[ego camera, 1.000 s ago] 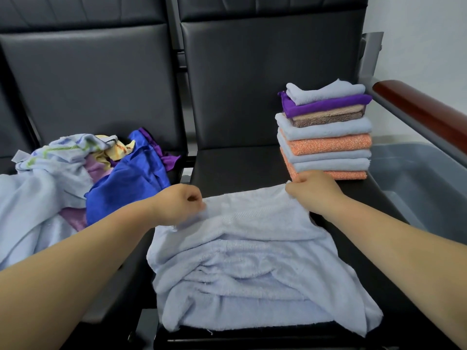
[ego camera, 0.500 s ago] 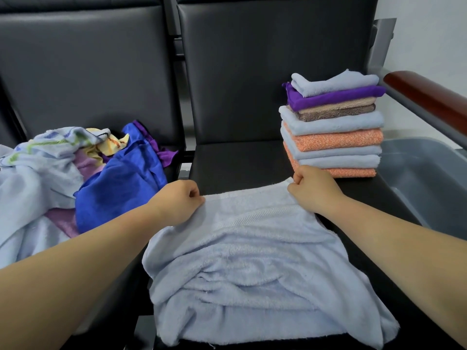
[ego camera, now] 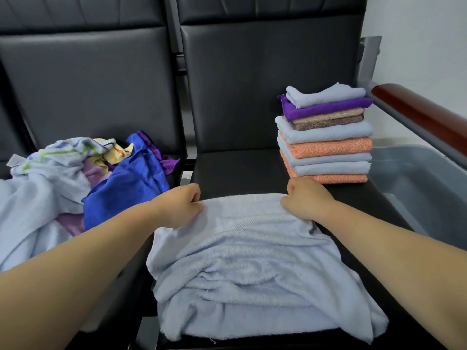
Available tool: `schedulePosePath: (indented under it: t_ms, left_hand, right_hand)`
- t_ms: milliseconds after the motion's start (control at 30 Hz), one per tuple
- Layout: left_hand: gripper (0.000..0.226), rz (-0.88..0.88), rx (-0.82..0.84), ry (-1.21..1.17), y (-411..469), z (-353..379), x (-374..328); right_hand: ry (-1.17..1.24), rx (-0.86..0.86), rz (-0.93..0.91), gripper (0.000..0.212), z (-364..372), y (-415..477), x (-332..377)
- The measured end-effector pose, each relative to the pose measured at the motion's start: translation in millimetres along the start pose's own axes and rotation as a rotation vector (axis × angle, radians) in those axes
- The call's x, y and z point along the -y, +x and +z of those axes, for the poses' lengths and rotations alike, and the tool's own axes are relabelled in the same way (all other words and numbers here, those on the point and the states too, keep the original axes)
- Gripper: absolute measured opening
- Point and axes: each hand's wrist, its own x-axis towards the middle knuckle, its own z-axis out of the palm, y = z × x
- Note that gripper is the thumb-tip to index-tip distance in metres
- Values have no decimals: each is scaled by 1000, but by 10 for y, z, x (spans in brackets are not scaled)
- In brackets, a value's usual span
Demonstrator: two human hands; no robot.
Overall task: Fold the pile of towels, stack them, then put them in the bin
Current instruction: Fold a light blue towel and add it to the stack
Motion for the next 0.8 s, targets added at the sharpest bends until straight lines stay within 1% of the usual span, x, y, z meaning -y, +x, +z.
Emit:
schedulePosePath:
  t_ms: [67, 133, 233, 400, 500, 567, 600, 667, 733, 767, 800]
  left_hand:
    - [19, 32, -14, -42, -78, -61, -19]
    - [23, 68, -30, -30, -156, -151, -21]
    - [27, 73, -50, -67, -270, -297, 24]
    - [26, 1, -89, -17, -392, -417, 154]
    - [24, -58, -137, -21, -461, -443, 230]
    - [17, -103, -138, -27, -493, -451, 286]
    - [15, -127, -129, -30, -496, -448, 320]
    - [20, -174, -127, -64, -512, -449, 401]
    - [18, -223, -147, -159, -520, -443, 428]
    - [15, -255, -160, -239, -525, -443, 434]
    - [15, -297, -169, -333, -520, -421, 436]
  right_hand:
    - [51, -27, 6, 20, -49, -59, -23]
    - [98, -88, 16, 25, -124, -108, -47]
    - [155, -175, 30, 27, -240, -179, -61]
    - [214, -213, 68, 28, -294, -238, -112]
    - [216, -238, 70, 20, -292, -281, -112]
    - [200, -242, 70, 12, -295, -301, -115]
    - [190, -239, 73, 11, -301, -314, -115]
    - [198, -229, 87, 16, -317, -336, -100]
    - [289, -221, 132, 18, -312, -336, -102]
    - [389, -219, 168, 16, -327, -342, -77]
    - [541, -205, 224, 11, -325, -345, -51]
